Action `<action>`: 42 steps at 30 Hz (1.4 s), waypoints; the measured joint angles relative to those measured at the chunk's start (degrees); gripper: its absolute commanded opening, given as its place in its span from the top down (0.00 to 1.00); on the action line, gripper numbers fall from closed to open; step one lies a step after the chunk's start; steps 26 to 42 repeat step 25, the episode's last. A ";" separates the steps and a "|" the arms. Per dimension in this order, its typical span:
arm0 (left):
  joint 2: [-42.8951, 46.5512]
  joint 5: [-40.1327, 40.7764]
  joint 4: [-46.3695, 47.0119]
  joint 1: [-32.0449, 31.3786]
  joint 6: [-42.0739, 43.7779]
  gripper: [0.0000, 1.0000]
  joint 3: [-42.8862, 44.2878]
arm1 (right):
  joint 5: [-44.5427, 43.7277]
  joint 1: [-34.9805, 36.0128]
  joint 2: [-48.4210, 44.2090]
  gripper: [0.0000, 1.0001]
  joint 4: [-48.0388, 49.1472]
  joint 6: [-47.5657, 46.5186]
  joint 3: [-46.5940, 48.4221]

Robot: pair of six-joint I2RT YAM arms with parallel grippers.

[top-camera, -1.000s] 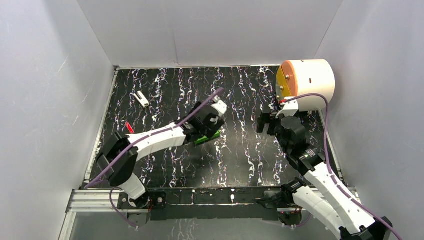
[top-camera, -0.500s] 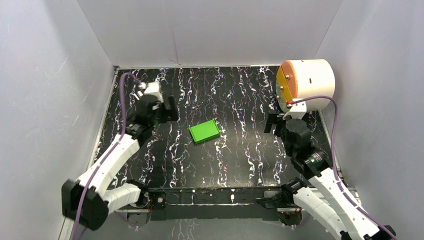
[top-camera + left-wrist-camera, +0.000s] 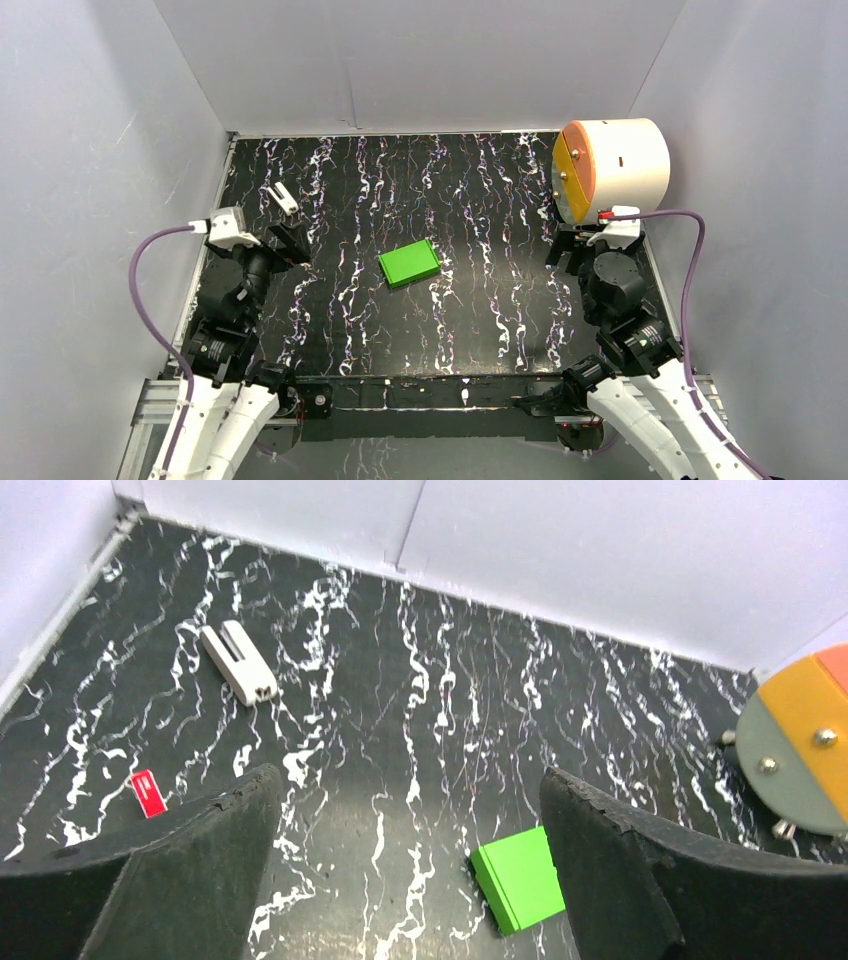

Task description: Fold the paper box

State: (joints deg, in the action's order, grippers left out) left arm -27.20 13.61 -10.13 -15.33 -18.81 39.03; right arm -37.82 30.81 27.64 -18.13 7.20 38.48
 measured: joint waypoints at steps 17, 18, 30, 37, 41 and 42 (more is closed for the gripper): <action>3.39 1.14 2.16 0.00 1.27 0.04 -3.08 | -2.43 0.00 -0.85 0.01 0.39 -1.05 -0.24; 3.37 1.14 2.25 0.00 1.27 0.04 -3.08 | -2.49 0.00 -0.85 0.01 0.52 -1.09 -0.39; 3.26 0.90 2.40 -0.02 1.25 0.04 -3.08 | -2.51 0.00 -0.83 0.01 0.68 -1.22 -0.76; 3.26 0.90 2.40 -0.02 1.25 0.04 -3.08 | -2.51 0.00 -0.83 0.01 0.68 -1.22 -0.76; 3.26 0.90 2.40 -0.02 1.25 0.04 -3.08 | -2.51 0.00 -0.83 0.01 0.68 -1.22 -0.76; 3.26 0.90 2.40 -0.02 1.25 0.04 -3.08 | -2.51 0.00 -0.83 0.01 0.68 -1.22 -0.76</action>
